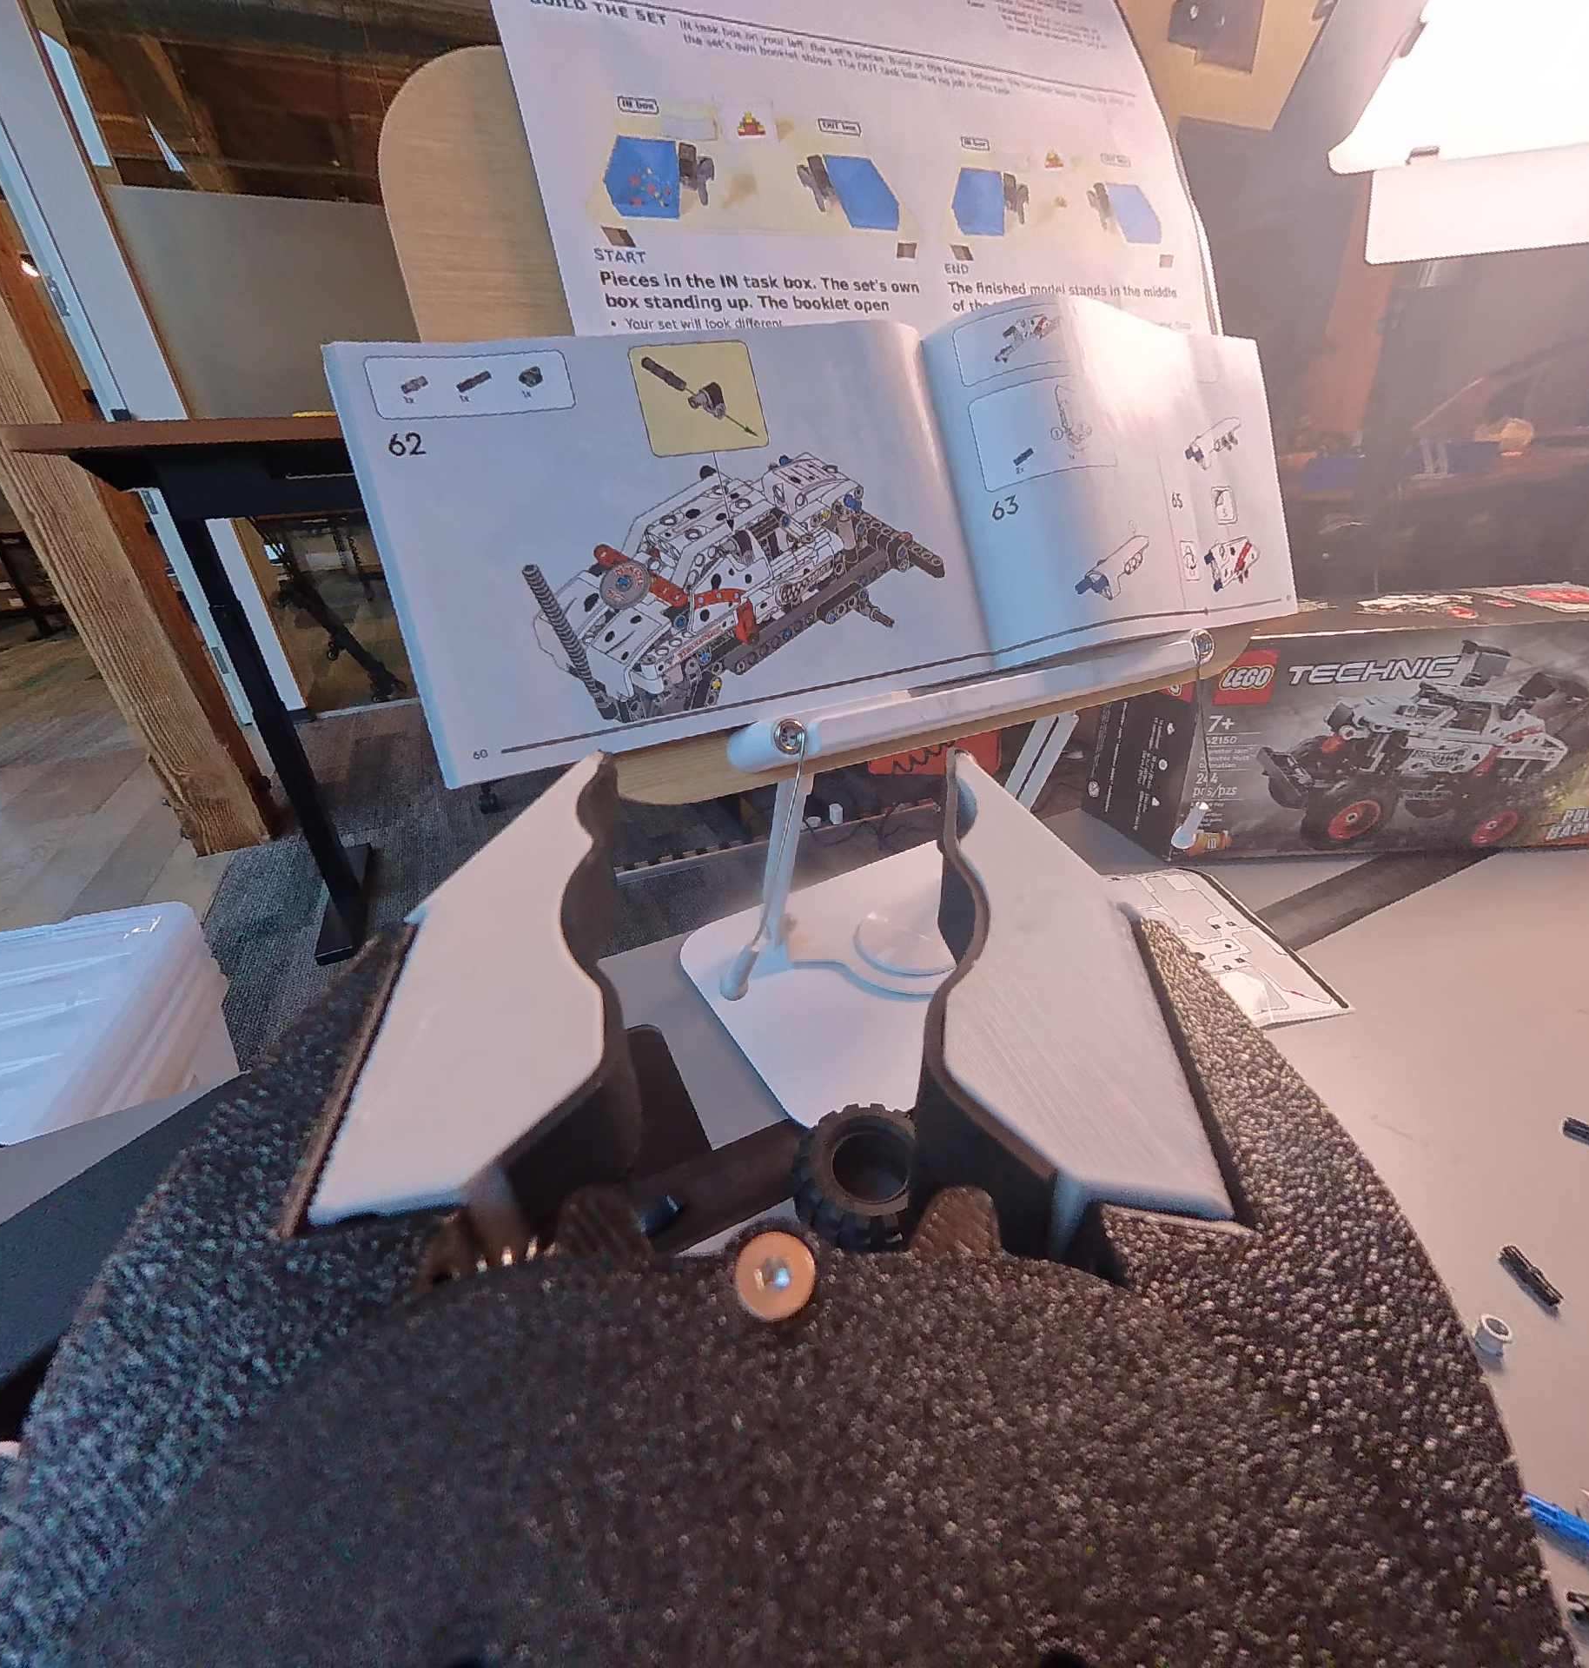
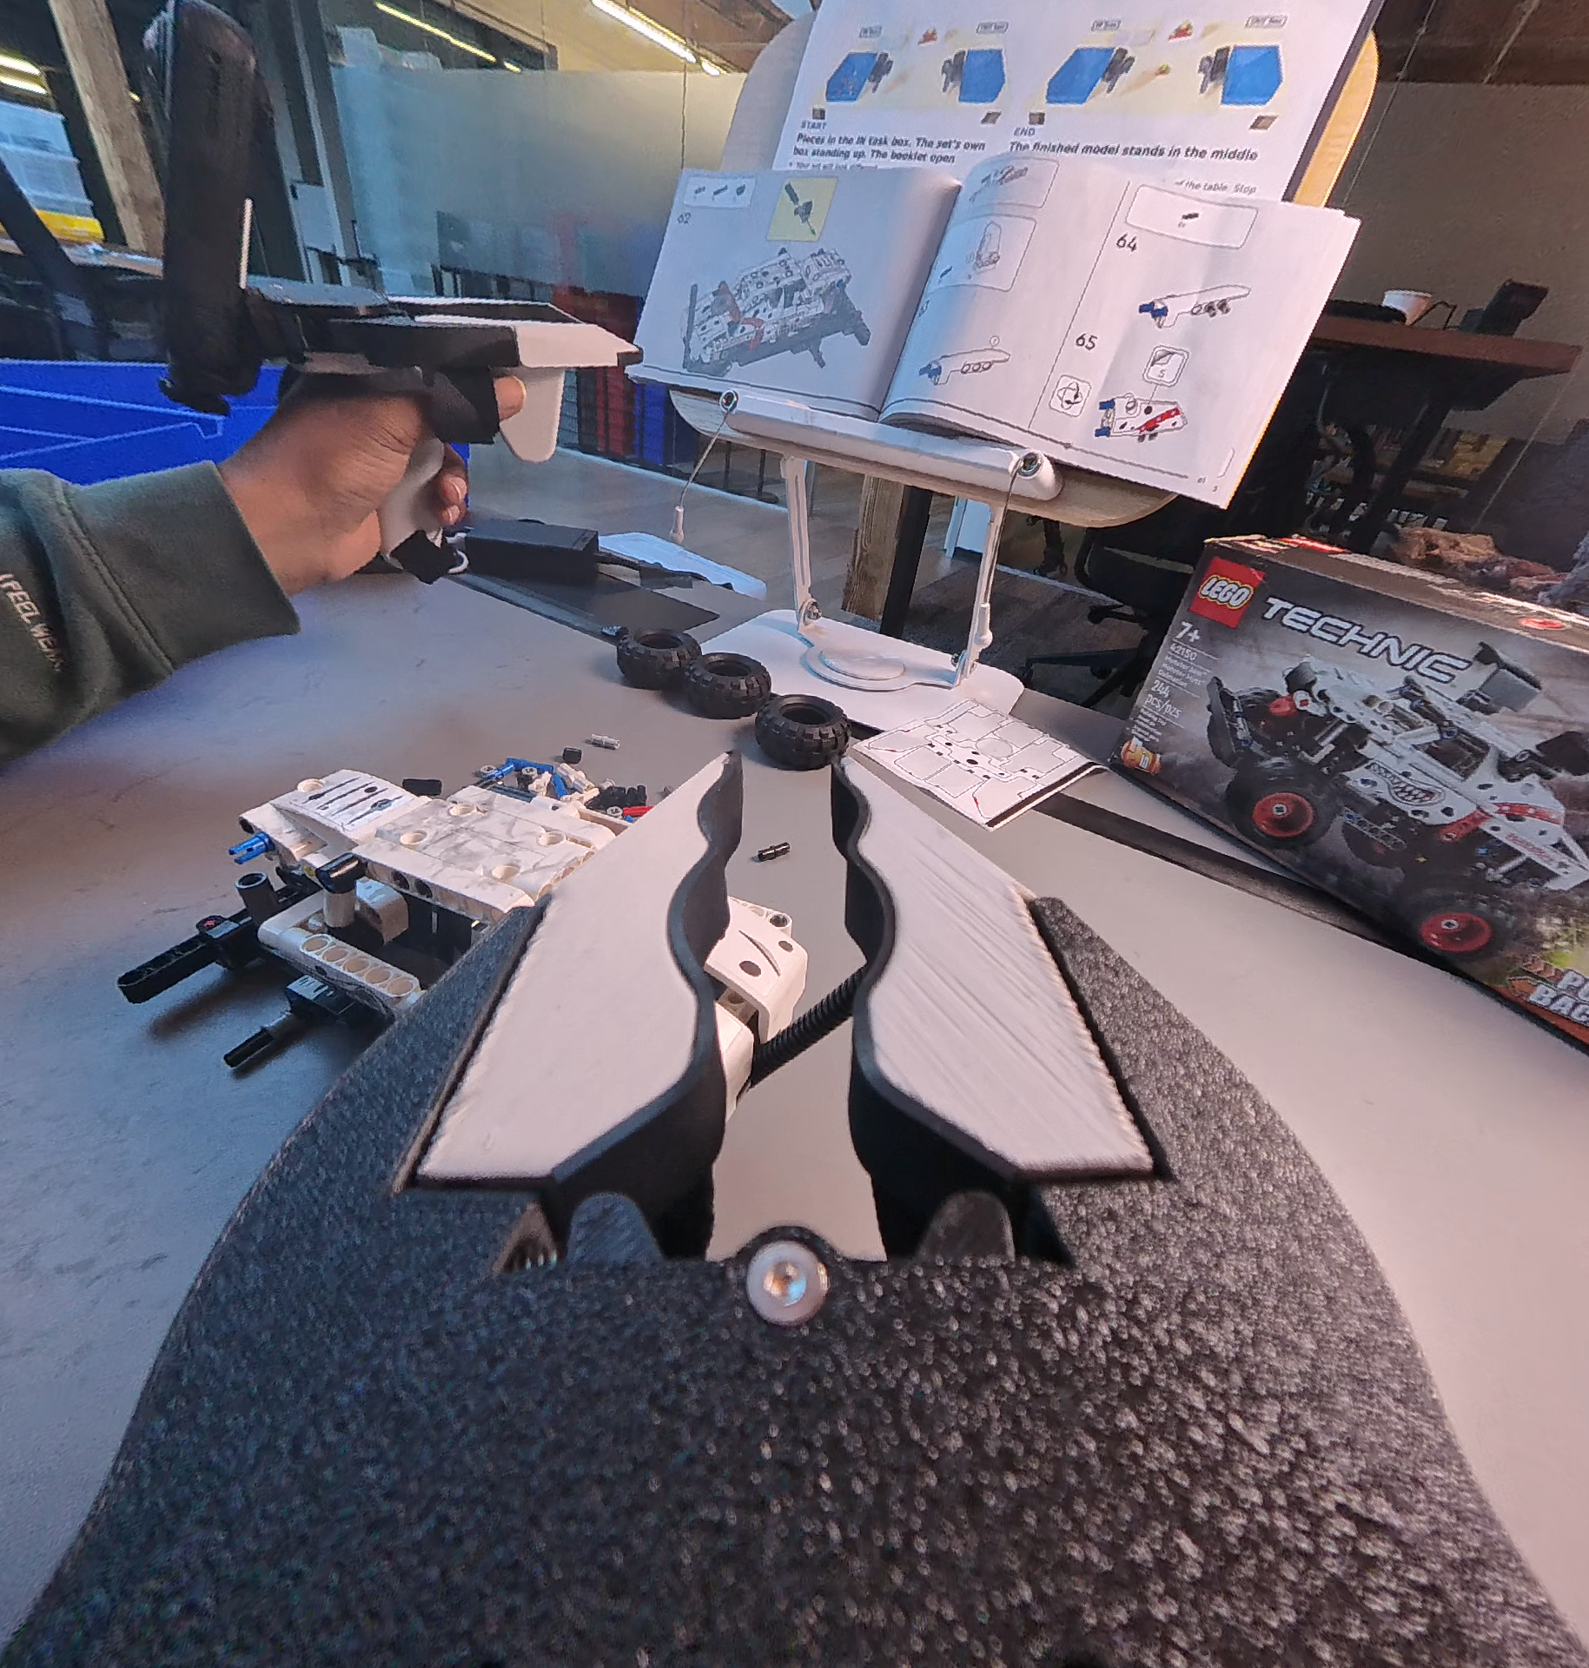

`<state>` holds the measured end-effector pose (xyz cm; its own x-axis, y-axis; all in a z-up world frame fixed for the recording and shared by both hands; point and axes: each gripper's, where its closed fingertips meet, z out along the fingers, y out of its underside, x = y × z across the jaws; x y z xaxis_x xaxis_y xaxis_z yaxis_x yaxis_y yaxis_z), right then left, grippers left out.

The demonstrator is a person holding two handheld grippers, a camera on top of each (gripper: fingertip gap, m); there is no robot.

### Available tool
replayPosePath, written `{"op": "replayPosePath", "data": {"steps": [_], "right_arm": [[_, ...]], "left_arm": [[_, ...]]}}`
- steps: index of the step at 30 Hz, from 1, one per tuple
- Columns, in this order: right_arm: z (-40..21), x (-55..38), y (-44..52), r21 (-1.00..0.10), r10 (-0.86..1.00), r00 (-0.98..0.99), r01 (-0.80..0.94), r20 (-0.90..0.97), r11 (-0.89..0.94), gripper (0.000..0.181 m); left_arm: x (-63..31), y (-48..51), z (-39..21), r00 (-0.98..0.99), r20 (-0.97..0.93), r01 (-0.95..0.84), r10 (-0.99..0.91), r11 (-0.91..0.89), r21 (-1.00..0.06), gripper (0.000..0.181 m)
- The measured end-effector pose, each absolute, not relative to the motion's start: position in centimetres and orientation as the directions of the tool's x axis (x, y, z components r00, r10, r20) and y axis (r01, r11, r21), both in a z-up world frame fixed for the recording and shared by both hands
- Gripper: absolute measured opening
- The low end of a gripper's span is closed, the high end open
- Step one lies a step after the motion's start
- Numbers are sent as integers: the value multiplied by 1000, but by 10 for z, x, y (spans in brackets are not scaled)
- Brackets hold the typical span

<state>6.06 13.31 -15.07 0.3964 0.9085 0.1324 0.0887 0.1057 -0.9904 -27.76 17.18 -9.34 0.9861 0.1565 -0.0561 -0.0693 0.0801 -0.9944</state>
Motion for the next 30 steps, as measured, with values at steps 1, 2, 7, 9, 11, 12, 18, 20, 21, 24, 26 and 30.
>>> {"op": "replayPosePath", "data": {"steps": [1,2,7,9,11,12,18,20,21,24,26,30], "right_arm": [[-151,60,133,-990,909,396,90,133,105,19],[-152,60,133,-990,909,395,92,133,105,19],[-153,59,132,-990,910,391,96,135,105,19],[-154,59,132,-990,911,389,98,136,105,19],[-154,59,132,-989,911,388,100,136,105,19],[-155,59,132,-989,912,388,101,136,105,19],[-156,58,132,-989,912,386,104,136,104,18],[-156,58,132,-989,912,386,104,136,104,18],[-156,58,132,-989,913,386,104,137,104,18],[-156,58,132,-989,913,384,104,137,104,18],[-156,58,132,-989,914,383,105,137,104,18],[-156,58,132,-989,914,383,106,138,105,18]], "left_arm": [[-278,172,-93,986,-56,-70,157,80,-994,71],[-278,172,-93,986,-58,-71,157,80,-994,70],[-278,171,-93,986,-57,-70,158,79,-994,70],[-278,171,-94,986,-58,-71,158,78,-994,70],[-278,172,-94,986,-58,-71,157,77,-994,70],[-278,172,-94,986,-58,-71,157,77,-995,70],[-278,172,-95,986,-59,-72,158,76,-995,70],[-279,172,-96,985,-60,-73,160,73,-995,70],[-279,172,-96,985,-61,-73,160,72,-995,70],[-279,172,-97,985,-62,-74,160,70,-995,70],[-279,172,-97,985,-63,-74,160,69,-995,70],[-279,173,-98,985,-63,-74,158,66,-995,70]]}}
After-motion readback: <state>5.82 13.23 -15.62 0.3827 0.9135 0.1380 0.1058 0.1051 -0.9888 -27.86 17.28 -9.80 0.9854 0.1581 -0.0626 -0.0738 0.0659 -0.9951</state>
